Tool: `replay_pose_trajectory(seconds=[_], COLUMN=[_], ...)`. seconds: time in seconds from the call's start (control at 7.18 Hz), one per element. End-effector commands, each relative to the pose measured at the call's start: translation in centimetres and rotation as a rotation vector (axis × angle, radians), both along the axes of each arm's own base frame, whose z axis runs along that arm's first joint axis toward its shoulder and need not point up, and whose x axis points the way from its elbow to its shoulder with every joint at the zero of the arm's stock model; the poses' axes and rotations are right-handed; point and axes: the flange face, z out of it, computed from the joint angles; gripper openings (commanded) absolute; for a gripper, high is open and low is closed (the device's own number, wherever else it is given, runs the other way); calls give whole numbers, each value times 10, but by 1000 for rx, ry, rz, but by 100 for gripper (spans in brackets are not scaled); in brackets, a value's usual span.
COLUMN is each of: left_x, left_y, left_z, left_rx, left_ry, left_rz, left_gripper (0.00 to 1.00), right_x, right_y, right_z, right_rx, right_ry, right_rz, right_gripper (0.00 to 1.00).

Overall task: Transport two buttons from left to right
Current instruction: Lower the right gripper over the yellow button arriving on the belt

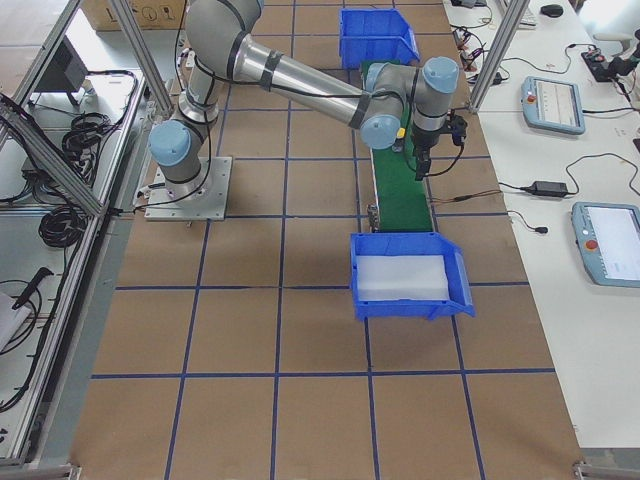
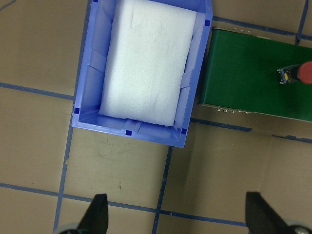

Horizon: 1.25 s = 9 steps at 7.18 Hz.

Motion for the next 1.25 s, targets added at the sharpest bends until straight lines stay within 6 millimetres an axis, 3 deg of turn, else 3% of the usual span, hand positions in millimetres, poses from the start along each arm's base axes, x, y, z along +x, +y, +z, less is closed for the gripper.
replay_pose_trajectory(seconds=[0.0,0.7,1.11], left_x=[-1,-2,-3], left_y=[1,2,2], left_z=[4,3,3], left_rx=[-6,-1,-1], left_ry=[21,23,24], left_rz=[1,-2,-2], left_gripper=[100,100,100], right_x=[0,3,7], right_y=[0,-1,9], right_z=[0,4,-2], right_rx=[-5,-22,-7], right_ry=[0,-33,-37], right_rz=[-3,-24,-45], right_gripper=[100,100,100])
